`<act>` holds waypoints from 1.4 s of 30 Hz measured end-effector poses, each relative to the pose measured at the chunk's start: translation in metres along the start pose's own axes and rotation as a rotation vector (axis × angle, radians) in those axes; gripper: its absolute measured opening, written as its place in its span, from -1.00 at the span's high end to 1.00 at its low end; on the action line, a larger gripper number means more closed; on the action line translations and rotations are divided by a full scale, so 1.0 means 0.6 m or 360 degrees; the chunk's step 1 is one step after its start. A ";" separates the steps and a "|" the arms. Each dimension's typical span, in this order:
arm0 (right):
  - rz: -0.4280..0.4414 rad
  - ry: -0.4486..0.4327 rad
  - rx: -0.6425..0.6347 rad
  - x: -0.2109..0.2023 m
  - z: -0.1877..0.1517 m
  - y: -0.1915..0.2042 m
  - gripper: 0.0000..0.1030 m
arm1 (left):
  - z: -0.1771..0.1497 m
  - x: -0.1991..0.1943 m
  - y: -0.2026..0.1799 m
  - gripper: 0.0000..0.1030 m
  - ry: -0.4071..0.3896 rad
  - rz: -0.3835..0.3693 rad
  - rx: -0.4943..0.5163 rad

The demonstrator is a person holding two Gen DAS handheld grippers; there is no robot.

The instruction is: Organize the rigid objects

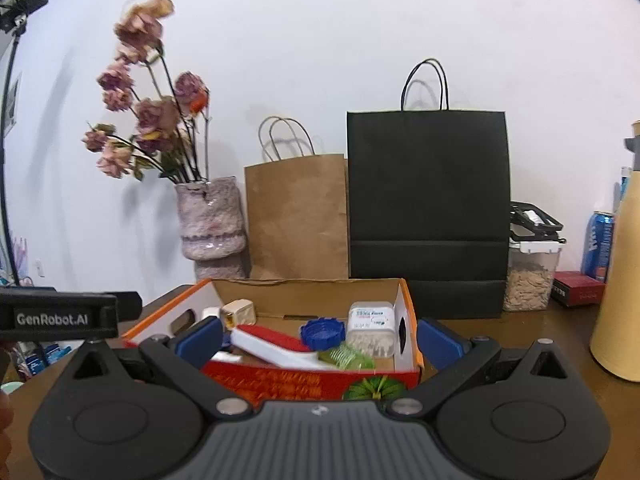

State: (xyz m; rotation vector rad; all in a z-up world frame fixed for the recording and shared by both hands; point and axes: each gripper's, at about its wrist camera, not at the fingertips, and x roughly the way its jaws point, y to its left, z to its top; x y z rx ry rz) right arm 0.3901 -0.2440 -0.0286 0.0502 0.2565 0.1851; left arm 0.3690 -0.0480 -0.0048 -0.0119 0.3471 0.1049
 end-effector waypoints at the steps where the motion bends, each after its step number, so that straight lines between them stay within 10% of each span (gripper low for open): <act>1: 0.0002 -0.0002 -0.0001 -0.018 -0.002 0.002 -1.00 | -0.005 -0.019 0.000 -1.00 0.0003 -0.0003 0.0002; 24: 0.0072 -0.0073 -0.0080 -0.398 -0.073 0.071 -1.00 | -0.127 -0.342 0.058 -1.00 -0.0008 -0.0041 0.0001; 42: 0.0072 -0.0094 -0.0112 -0.452 -0.090 0.093 -1.00 | -0.144 -0.387 0.073 -1.00 -0.0033 -0.0045 0.0002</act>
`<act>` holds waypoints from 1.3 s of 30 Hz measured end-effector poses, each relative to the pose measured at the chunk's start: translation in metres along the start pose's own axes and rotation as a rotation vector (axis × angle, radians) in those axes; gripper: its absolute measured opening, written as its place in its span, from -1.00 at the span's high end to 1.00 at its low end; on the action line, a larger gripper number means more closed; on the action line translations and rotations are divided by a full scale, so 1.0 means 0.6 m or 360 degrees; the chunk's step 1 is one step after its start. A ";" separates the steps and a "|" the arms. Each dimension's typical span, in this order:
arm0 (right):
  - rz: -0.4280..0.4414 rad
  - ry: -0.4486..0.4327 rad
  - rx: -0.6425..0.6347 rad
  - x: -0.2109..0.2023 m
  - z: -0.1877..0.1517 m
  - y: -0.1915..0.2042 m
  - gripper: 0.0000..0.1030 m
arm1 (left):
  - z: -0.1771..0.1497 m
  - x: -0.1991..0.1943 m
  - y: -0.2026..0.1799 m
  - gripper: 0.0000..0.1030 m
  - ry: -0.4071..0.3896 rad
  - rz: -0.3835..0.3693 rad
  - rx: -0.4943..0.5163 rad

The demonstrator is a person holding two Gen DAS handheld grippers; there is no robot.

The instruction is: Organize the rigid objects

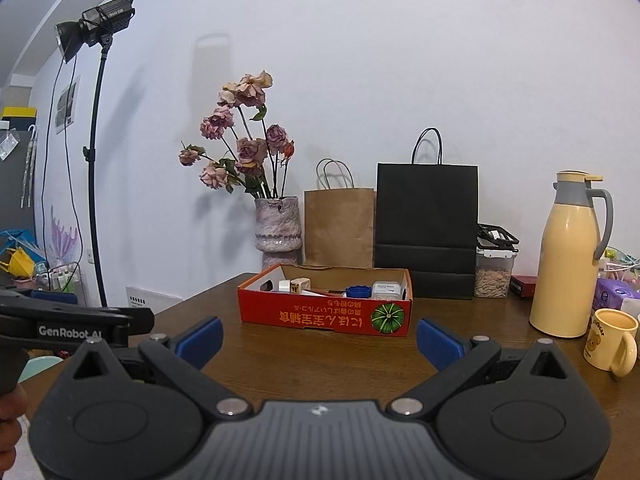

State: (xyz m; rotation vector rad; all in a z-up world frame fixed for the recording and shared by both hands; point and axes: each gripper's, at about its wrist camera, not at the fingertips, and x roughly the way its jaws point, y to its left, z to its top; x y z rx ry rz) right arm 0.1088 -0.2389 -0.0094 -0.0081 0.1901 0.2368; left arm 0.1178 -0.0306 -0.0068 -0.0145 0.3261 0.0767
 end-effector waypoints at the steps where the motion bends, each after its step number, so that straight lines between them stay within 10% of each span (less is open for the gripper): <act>1: 0.0001 0.0000 -0.0001 0.000 0.000 0.000 -1.00 | 0.000 0.000 0.000 -1.00 -0.0002 -0.0001 0.0000; 39: -0.0003 -0.0002 -0.0005 -0.005 0.001 0.008 -1.00 | -0.002 -0.007 0.002 -1.00 -0.0009 -0.0007 -0.0001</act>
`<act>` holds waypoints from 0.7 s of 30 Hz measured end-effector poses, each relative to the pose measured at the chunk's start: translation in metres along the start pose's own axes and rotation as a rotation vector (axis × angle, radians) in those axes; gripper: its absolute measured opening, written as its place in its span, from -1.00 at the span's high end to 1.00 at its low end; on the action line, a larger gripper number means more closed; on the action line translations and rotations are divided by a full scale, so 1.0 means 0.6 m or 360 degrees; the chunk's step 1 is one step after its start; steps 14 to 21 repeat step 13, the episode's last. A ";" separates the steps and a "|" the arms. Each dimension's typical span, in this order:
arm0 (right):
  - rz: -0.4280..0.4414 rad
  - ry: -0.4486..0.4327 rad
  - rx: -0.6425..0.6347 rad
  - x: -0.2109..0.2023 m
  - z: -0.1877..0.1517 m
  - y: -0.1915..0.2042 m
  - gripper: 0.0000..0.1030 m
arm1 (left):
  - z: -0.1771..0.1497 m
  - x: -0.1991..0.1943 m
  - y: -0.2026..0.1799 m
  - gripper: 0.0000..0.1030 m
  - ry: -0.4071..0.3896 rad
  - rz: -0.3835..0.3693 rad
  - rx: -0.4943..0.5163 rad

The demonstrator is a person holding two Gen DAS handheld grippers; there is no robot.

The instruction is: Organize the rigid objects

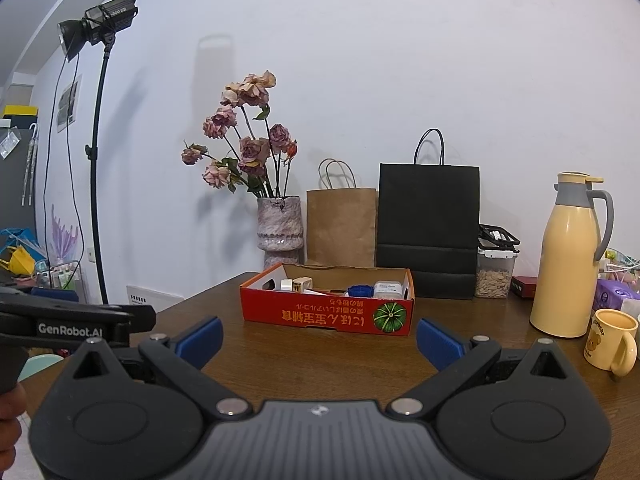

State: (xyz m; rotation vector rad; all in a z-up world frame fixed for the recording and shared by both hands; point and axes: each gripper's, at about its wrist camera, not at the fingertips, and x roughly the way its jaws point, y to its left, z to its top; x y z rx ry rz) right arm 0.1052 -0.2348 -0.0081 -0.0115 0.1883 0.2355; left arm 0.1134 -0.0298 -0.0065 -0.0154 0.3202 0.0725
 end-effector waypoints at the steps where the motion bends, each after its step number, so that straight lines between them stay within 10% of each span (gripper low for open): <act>1: 0.0000 0.0000 0.0000 0.000 0.000 0.000 -1.00 | 0.000 0.000 0.000 -1.00 -0.0001 -0.0001 0.0000; 21: 0.0001 0.0008 -0.0004 0.002 -0.002 0.005 -1.00 | -0.003 0.001 0.002 -1.00 -0.0001 -0.0015 0.0002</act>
